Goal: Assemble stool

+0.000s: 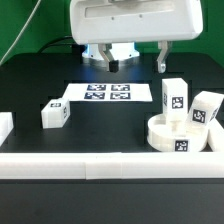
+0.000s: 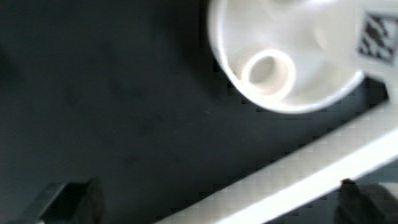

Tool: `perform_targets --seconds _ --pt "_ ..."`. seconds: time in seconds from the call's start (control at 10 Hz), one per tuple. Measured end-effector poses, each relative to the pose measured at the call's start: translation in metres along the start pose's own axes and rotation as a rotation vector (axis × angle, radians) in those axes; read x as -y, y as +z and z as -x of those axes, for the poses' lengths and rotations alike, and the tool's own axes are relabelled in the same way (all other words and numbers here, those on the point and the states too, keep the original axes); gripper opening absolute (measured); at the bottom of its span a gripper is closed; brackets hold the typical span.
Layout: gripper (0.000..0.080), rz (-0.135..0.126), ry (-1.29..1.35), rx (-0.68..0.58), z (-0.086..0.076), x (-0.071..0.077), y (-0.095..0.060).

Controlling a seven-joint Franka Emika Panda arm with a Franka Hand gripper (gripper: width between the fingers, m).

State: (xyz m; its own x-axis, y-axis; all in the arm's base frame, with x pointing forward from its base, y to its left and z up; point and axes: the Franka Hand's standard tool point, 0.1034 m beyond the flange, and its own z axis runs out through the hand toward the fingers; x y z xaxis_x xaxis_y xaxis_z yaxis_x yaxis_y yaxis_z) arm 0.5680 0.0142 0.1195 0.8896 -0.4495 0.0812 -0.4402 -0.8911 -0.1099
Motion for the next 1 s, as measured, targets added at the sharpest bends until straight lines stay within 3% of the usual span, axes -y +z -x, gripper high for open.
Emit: perform_targets --seconds 0.4,0.5,0.7,0.8,0.9,1.0 --pt "0.0649 0.013 -0.287 -0.001 0.000 -0.005 0.006" --pt "0.0649 0.013 -0.329 -0.021 -0.003 -0.020 0.008" --pt "0.0649 0.040 -0.406 -0.026 -0.009 -0.077 0.018" --pt "0.0649 0.056 -0.427 -0.034 -0.016 -0.098 0.022" --pt "0.0649 0.073 -0.445 -0.044 -0.021 -0.114 0.026" --pt "0.0649 0.070 -0.428 -0.044 -0.020 -0.110 0.026"
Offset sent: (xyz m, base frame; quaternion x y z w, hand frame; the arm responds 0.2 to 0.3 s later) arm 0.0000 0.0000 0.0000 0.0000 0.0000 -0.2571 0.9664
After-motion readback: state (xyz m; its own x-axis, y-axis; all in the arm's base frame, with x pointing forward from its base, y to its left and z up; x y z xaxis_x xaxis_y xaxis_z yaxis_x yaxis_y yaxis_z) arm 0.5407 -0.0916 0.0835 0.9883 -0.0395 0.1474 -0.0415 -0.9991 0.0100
